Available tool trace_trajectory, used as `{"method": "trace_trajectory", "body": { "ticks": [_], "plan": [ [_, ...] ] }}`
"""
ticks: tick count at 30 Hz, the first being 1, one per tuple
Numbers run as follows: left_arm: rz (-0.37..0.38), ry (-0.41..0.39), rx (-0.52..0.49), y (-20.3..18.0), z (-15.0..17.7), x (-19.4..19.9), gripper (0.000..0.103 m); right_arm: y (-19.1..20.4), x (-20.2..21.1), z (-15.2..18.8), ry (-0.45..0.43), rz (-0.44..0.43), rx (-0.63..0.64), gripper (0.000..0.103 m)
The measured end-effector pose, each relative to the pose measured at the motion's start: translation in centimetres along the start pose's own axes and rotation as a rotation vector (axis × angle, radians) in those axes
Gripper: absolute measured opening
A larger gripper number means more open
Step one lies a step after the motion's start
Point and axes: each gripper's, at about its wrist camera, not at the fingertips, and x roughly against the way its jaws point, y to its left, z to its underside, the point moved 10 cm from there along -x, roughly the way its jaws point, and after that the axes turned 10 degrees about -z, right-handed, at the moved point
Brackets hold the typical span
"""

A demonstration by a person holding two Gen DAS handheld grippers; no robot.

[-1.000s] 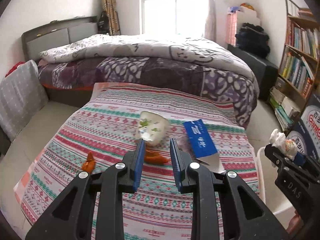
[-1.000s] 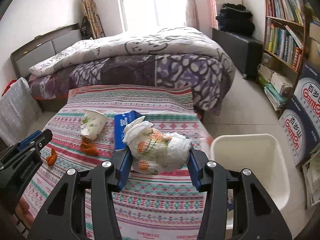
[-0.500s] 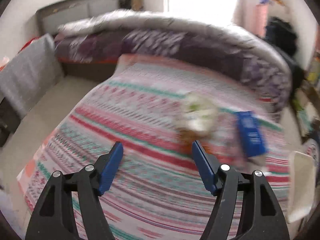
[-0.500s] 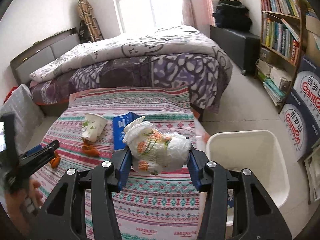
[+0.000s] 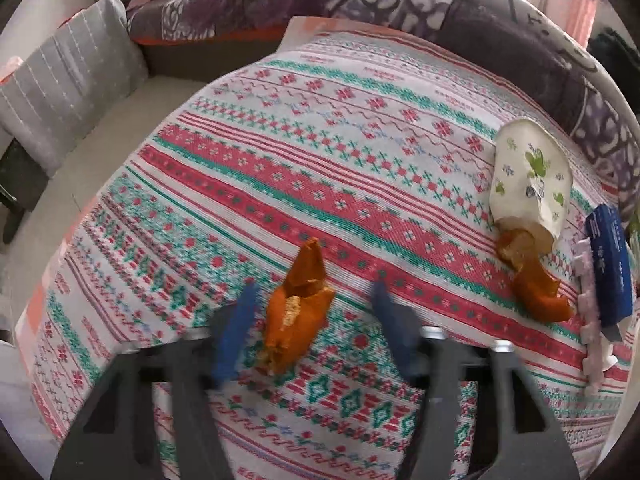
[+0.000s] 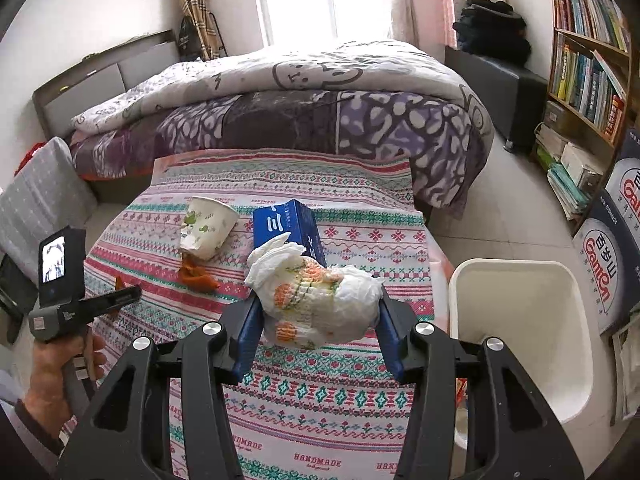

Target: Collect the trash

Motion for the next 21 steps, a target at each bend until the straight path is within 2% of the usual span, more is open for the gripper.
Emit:
{"method": "trace_trajectory", "body": {
  "ticks": [3,7,14,21],
  "plan": [
    [0.046,0.015,0.025,0.4,-0.1,0.6,0.024,0.1,0.3,0.0,-0.004,-0.004,0.0,0.047],
    [0.067,-0.023,0.034,0.3,-0.5,2.6,0.024,-0.1,0.9,-0.2,-0.017,-0.006,-0.003,0.047],
    [0.15,-0.149,0.05,-1.6,-2.2,8.9,0.024,-0.7,2.1,-0.6,-0.043,-0.008,-0.017,0.047],
    [0.156,-0.28,0.026,-3.7,-2.8,14.3,0.024,-2.0,3.2,-1.0,-0.067,0.006,-0.044,0.047]
  ]
}}
